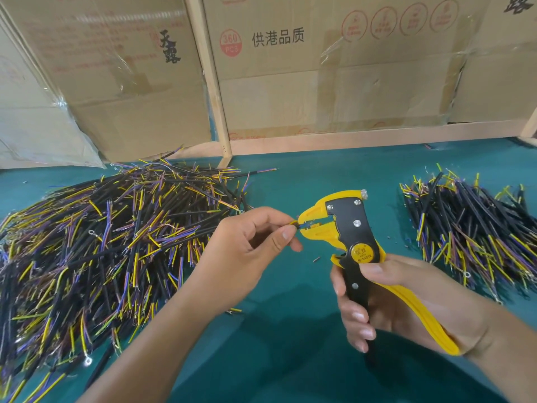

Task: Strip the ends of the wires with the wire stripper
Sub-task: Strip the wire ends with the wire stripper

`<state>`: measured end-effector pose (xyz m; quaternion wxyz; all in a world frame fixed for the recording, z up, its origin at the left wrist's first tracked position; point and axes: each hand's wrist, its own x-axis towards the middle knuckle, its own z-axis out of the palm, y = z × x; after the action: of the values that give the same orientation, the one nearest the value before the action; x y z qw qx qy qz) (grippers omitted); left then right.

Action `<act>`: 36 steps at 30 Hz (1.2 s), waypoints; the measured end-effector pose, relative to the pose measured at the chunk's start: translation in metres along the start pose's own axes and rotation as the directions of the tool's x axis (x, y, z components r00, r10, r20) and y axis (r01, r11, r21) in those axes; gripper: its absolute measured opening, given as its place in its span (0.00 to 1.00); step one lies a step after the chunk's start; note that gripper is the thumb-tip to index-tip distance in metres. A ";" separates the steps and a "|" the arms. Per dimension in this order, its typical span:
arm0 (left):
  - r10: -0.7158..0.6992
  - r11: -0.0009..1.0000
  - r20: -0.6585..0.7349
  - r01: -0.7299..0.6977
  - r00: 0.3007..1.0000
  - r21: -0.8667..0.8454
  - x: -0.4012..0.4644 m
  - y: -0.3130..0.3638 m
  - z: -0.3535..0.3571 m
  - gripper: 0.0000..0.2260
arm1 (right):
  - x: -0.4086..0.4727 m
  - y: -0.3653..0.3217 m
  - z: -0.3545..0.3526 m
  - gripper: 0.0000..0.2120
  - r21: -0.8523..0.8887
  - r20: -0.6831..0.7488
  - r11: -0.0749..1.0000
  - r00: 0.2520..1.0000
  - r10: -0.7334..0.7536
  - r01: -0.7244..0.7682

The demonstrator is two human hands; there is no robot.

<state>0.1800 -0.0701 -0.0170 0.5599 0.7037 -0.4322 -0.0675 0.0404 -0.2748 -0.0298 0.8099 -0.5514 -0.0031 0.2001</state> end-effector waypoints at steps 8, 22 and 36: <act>-0.001 0.999 0.007 0.000 1.000 0.043 -0.002 0.002 0.001 0.07 | 0.001 -0.002 0.001 0.16 -0.060 -0.134 0.998 0.990 -0.042 0.034; 0.010 0.990 -0.068 -0.001 0.998 0.138 -0.001 -0.004 0.004 0.06 | 0.003 -0.007 0.009 0.22 0.023 -0.241 0.995 0.967 -0.085 0.093; -0.113 0.988 -0.226 0.086 0.968 -0.126 0.009 -0.021 -0.029 0.04 | -0.005 -0.020 -0.003 0.24 0.212 -0.227 0.946 0.954 -0.196 0.245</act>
<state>0.2130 -0.0551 -0.0207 0.6421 0.6940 -0.3233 -0.0376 0.0431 -0.2857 -0.0122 0.8835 -0.4639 0.0418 0.0493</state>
